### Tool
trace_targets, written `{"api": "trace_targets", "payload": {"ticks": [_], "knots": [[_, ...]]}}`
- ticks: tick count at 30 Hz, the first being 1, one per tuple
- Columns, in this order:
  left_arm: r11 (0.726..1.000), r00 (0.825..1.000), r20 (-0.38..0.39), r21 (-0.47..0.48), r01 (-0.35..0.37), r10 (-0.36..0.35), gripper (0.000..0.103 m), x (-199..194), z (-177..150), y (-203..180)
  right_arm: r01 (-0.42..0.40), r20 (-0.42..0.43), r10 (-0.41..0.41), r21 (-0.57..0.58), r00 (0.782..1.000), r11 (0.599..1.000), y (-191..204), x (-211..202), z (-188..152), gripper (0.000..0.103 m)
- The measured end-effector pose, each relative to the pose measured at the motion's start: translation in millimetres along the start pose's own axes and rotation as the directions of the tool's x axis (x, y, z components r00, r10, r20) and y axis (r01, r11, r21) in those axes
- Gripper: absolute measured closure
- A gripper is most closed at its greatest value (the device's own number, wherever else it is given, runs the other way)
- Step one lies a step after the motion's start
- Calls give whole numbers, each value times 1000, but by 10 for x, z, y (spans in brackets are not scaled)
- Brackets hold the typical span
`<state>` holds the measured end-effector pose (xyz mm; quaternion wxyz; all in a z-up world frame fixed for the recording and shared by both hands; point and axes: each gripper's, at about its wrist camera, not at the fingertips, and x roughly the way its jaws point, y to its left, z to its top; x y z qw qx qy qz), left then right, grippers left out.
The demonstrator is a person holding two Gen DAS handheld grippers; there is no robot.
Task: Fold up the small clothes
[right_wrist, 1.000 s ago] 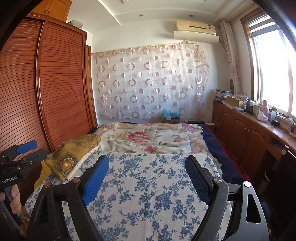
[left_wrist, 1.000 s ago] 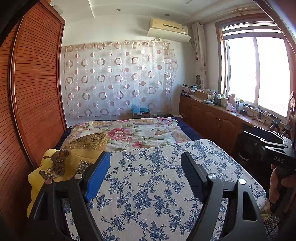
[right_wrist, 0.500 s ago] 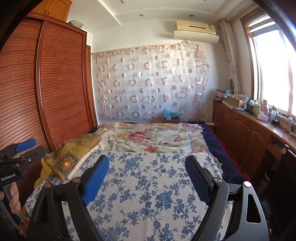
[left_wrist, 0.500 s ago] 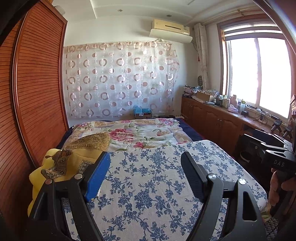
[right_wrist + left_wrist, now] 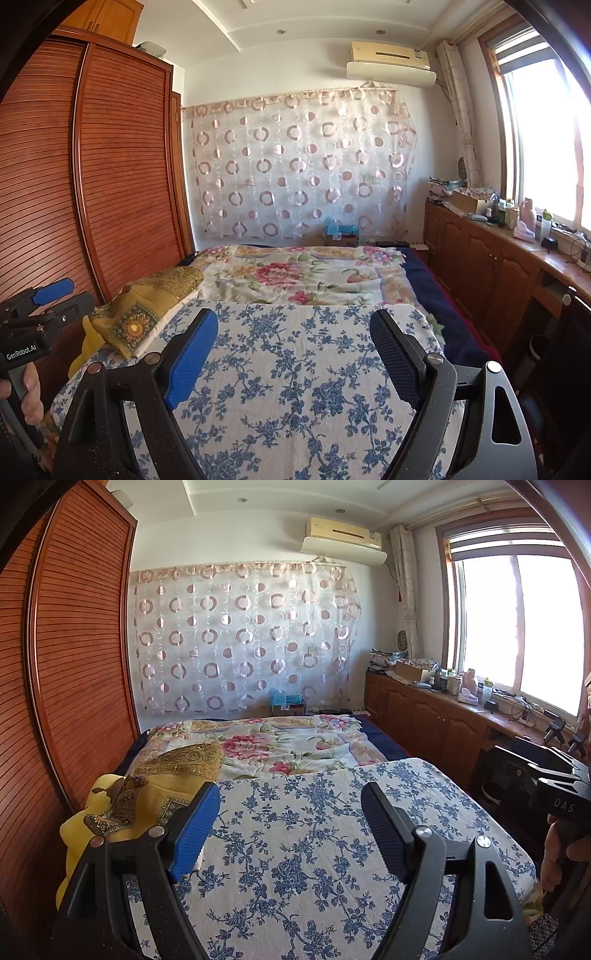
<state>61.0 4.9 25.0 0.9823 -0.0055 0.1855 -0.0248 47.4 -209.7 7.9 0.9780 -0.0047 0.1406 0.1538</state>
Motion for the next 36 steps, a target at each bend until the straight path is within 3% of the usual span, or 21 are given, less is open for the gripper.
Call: {"api": "trace_targets", "payload": {"ticks": [36], "knots": [[1000,1000,1,-7,-2,2,23,-2,-17,13,-4,6,4,-7,1000,1000,-87,23,-2,17]]}}
